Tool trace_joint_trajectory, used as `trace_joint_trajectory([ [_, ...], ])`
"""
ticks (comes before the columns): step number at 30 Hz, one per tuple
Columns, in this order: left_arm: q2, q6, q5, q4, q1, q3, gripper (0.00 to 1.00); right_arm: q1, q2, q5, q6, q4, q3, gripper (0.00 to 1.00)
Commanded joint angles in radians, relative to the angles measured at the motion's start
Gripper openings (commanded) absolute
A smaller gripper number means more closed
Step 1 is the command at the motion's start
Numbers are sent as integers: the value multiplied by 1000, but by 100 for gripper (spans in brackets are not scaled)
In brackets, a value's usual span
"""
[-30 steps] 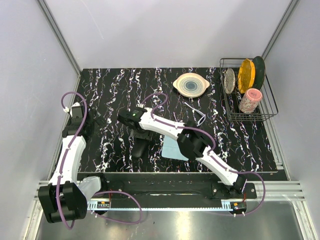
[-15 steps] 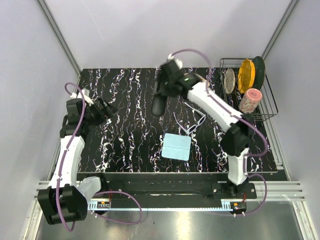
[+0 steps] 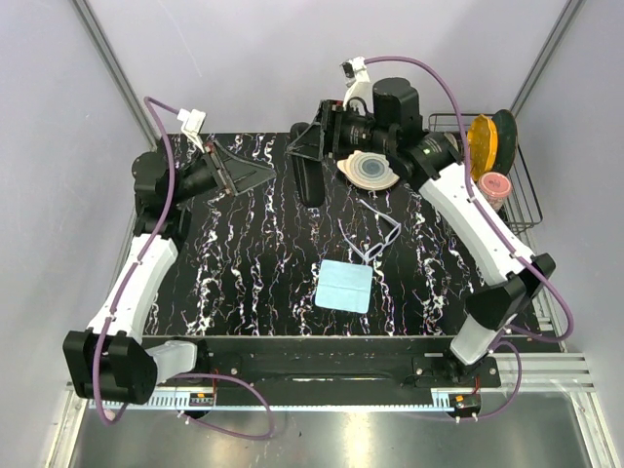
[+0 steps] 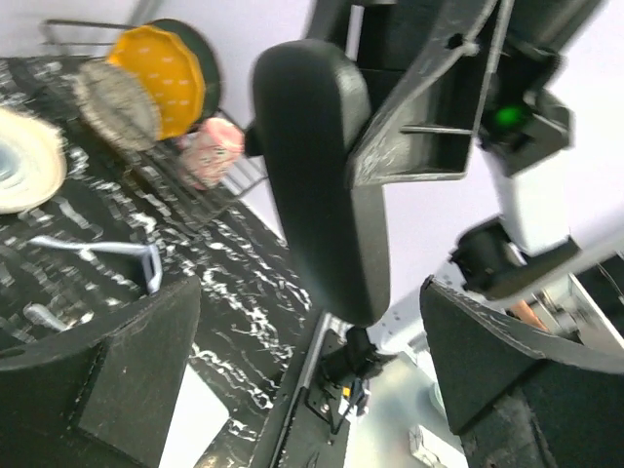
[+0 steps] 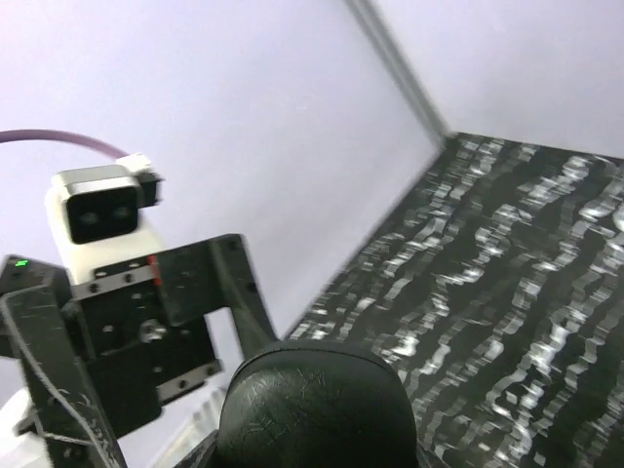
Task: Organize the sunglasses
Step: Open the sunglasses case for the sunglasses.
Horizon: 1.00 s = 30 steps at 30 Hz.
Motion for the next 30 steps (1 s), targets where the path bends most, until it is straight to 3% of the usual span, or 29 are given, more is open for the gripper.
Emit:
trace_joint_trajectory([
  [1, 10, -152, 87, 270, -63, 90, 99, -4, -96, -260, 101, 249, -50, 10],
  [2, 7, -246, 81, 424, -75, 64, 99, -5, -100, -277, 113, 283, -67, 10],
  [5, 10, -392, 46, 649, -98, 16, 99, -2, -109, -326, 146, 344, -111, 8],
  [6, 13, -396, 44, 649, -104, 10, 99, -4, -115, -334, 159, 369, -127, 8],
  [13, 3, -320, 14, 515, -140, -4, 99, -4, -144, -369, 210, 502, -202, 6],
  [17, -17, -23, -32, 88, -189, 68, 99, -4, -150, -377, 209, 521, -220, 5],
  [18, -19, 4, -45, 56, -196, 76, 99, -2, -150, -375, 210, 521, -217, 6],
  [24, 6, -12, -43, 71, -221, 82, 99, -4, -152, -386, 230, 547, -239, 5],
  [30, 32, -115, -32, 211, -223, 70, 96, -4, -156, -412, 235, 547, -262, 4],
])
